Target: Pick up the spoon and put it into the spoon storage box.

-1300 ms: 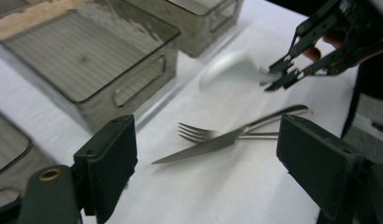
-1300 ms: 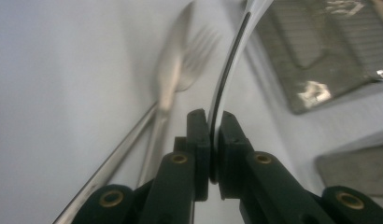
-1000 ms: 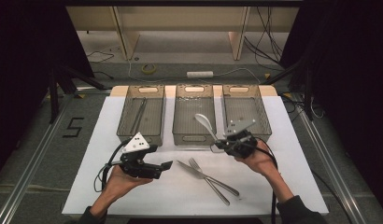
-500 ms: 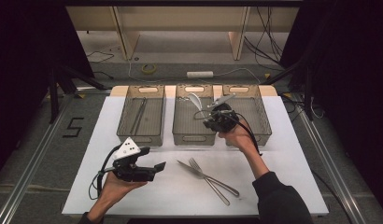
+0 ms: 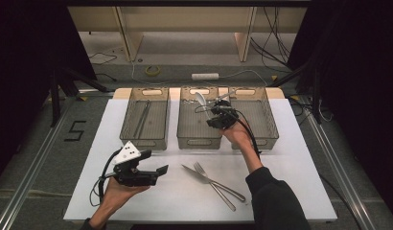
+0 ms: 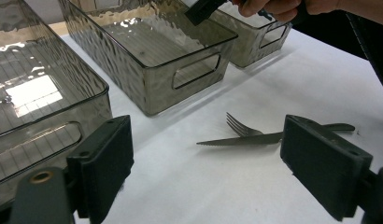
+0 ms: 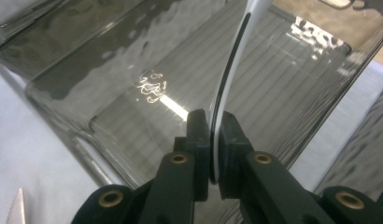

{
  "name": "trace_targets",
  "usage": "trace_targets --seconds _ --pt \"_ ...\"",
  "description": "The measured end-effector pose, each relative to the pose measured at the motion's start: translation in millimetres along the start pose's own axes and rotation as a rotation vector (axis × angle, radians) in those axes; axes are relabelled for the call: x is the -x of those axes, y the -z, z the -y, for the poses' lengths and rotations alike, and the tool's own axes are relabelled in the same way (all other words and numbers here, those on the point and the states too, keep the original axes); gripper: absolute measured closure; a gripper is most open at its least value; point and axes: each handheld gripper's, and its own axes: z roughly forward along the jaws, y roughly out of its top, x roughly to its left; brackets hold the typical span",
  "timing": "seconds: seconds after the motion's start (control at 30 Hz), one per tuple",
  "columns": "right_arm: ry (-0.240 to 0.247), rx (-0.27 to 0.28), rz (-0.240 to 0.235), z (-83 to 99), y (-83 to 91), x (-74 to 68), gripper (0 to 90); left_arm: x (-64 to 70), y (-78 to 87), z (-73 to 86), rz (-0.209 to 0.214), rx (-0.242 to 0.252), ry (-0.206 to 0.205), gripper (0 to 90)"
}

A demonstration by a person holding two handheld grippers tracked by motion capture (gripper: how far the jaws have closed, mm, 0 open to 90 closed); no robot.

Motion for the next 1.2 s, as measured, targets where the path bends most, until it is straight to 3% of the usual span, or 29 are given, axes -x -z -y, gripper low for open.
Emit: trace_targets --seconds 0.6,0.77,0.93,1.07,1.2 --pt "-0.050 -0.078 -0.011 2.7 -19.1 -5.0 83.8 4.2 -2.7 0.6 0.006 -0.016 -0.016 16.5" --pt "-0.067 -0.062 -0.009 0.9 -17.0 -6.2 60.9 4.5 -2.8 0.6 0.007 -0.012 -0.014 16.2" --pt "-0.059 -0.019 -0.007 -0.6 -3.4 -8.0 49.4 4.2 -2.2 0.4 0.011 -0.004 -0.008 16.2" --pt "-0.051 0.015 -0.047 1.9 12.9 -9.2 39.2 3.1 -1.7 0.0 0.010 -0.003 -0.004 16.1" --pt "0.004 0.044 -0.081 7.3 34.2 -14.4 35.1 2.9 -0.6 0.1 0.011 0.009 0.006 15.9"
